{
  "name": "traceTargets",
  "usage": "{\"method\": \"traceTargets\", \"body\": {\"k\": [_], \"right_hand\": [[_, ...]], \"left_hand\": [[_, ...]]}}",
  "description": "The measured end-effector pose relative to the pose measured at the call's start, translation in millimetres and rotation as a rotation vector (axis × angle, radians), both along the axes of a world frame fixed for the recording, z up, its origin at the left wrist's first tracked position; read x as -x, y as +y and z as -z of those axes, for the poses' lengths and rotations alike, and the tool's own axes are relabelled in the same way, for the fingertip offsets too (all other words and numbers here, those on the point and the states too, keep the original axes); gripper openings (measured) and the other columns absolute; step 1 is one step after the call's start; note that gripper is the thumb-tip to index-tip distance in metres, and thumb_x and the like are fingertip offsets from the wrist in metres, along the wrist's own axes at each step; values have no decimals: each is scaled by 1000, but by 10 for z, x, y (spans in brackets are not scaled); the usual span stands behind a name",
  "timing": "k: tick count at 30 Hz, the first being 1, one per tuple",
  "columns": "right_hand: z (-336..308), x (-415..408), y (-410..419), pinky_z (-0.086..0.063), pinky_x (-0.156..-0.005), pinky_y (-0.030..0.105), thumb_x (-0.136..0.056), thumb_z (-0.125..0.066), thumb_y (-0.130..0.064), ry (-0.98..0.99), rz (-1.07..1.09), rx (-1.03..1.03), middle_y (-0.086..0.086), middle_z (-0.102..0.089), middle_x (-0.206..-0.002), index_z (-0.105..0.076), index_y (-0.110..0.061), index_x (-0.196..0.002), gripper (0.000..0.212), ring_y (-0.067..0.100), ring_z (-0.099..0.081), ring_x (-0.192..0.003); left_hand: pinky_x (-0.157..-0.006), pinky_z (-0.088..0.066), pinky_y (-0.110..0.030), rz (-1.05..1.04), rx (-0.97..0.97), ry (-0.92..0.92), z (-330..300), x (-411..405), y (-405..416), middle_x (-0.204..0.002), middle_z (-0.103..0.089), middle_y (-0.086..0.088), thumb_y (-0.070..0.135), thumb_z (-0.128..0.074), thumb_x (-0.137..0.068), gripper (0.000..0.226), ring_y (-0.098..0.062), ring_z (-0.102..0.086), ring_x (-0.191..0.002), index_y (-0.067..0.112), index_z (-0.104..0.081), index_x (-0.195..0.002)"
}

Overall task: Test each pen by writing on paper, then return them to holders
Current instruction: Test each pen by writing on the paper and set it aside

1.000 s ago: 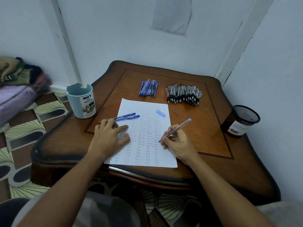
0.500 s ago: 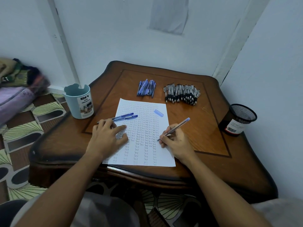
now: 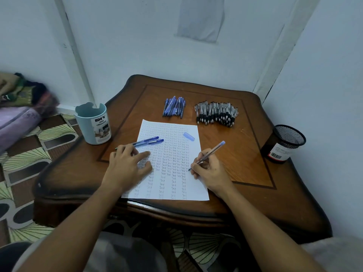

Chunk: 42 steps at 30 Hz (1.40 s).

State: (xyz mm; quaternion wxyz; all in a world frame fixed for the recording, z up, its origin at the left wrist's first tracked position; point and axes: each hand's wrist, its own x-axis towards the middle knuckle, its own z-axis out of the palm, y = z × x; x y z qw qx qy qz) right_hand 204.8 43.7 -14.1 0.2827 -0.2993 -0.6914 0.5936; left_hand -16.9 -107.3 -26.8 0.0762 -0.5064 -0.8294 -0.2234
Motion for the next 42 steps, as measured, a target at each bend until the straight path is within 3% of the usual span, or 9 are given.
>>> {"method": "traceTargets", "body": {"k": [5,13,19,22,24,27,29,33,42], "right_hand": [[1,-4,0,-50,-65,41,-92,-62,6,-9,-18,21,4,-63,-73,-48,-8,-93,20,31,-61,-71],[16,-19,17,-51,-65,41,-92,-64,0,-47,-6,10,4,-65,-73,-50,-13,-93,20,31,-62,-71],[-62,-17,-34,-51,-62,35,-94,-62,0,-75,9,9,10,-63,-75,-48,-12,-94,18,25,-61,-67],[-119,8,-37,-52,-58,32,-95,-59,3,-28,102,113,16,-65,-75,-47,-9,-97,16,23,-61,-64],[-170,51,-11,-54,-61,34,-98,-56,0,40,160,239,18,-66,-79,-50,-7,-98,10,23,-64,-65],[-192,126,44,-58,-70,37,-102,-53,-10,146,276,316,13,-70,-80,-59,-6,-100,7,20,-69,-67],[-156,155,88,-59,-76,40,-102,-54,-15,191,381,242,4,-73,-74,-63,-10,-101,11,19,-71,-68],[-96,164,161,-60,-74,41,-101,-58,-20,241,491,121,-2,-72,-79,-64,-19,-102,7,22,-70,-74],[-57,193,236,-55,-65,31,-105,-49,-23,258,492,258,9,-73,-86,-69,-16,-104,21,22,-69,-77]], "left_hand": [[-83,-35,-41,14,-5,18,21,-2,-13,-93,-45,6,55,-42,-80,49,-19,-41,-99,32,-72,-111],[-66,-34,-36,123,-12,265,27,-6,9,-84,-57,-2,31,-45,-88,29,-25,-49,-81,14,-68,-91],[-56,-36,-38,207,137,353,28,33,27,-68,-59,-6,21,-30,-97,42,-27,-49,-63,11,-64,-73],[-42,-38,-30,222,181,353,-225,-18,114,-51,-52,-3,20,-59,-82,27,-25,-51,-48,12,-58,-56],[-48,-39,-28,236,314,388,-414,-68,195,-62,-61,-2,23,-68,-82,18,-21,-58,-58,14,-65,-66],[-71,-47,-31,201,330,342,-440,-74,407,-104,-65,-4,28,-43,-100,28,-19,-58,-96,15,-67,-105],[-81,-51,-37,224,296,245,-399,-104,565,-117,-61,-8,22,-42,-101,29,-23,-54,-107,11,-63,-118],[-85,-51,-41,296,245,172,-350,-201,916,-124,-56,-11,13,-46,-101,34,-28,-50,-116,10,-58,-133],[-97,-46,-36,240,254,171,-262,-310,1521,-144,-42,-7,25,-53,-101,45,-24,-43,-127,34,-45,-144]]}}
